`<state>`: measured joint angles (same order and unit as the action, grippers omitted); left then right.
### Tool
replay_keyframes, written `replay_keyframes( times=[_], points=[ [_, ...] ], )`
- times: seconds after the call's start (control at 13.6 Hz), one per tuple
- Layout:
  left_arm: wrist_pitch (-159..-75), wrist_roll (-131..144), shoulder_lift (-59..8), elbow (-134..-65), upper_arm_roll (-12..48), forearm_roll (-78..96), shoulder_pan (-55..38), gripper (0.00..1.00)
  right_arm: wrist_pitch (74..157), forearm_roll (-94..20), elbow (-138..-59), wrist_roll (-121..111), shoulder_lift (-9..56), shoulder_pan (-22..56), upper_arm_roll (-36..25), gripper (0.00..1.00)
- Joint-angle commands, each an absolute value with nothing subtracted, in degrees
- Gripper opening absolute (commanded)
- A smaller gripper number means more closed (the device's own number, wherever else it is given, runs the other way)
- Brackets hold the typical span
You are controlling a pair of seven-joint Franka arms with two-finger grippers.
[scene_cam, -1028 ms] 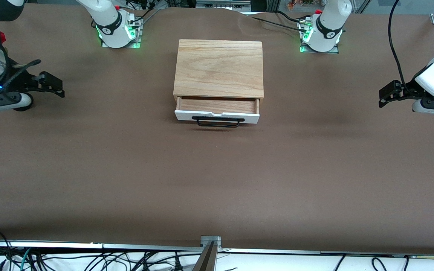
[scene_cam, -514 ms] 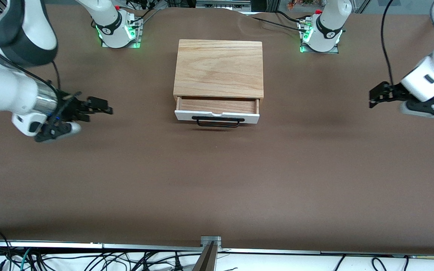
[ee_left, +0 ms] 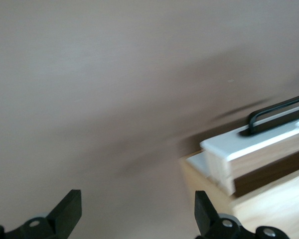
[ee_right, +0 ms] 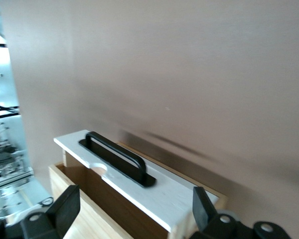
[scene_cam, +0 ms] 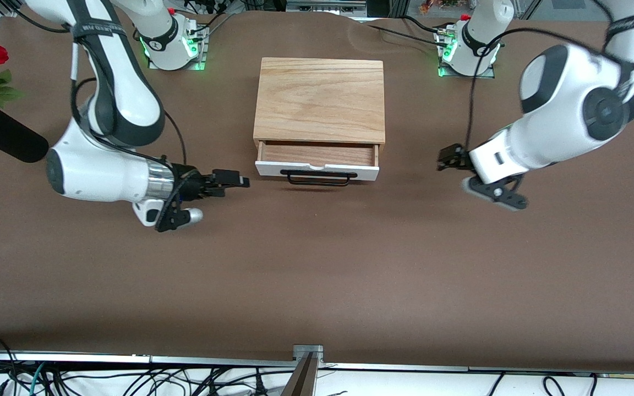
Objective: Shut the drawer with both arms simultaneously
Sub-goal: 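Move the right gripper and the left gripper toward the drawer front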
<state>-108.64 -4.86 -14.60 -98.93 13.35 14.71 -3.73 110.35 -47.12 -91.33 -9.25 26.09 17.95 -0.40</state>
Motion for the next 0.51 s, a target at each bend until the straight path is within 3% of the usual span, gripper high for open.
replay_keyframes(
  times=[0.0,0.22,0.44],
  points=[
    [-114.5,-2.6,-18.8,-98.3,13.4,18.6,-7.3,1.00,111.0,-55.9,-91.1,-16.3,29.3,18.0,-0.6,1.00],
    [-125.6,1.2,-21.4,-101.1,13.4,18.7,-13.7,1.00,111.1,-60.6,-93.0,-23.0,31.9,18.2,-0.6,1.00],
    [-130.6,10.5,-23.5,-101.9,13.4,18.7,-17.2,1.00,111.3,-65.1,-96.8,-26.7,31.8,18.5,-0.6,1.00]
  ],
)
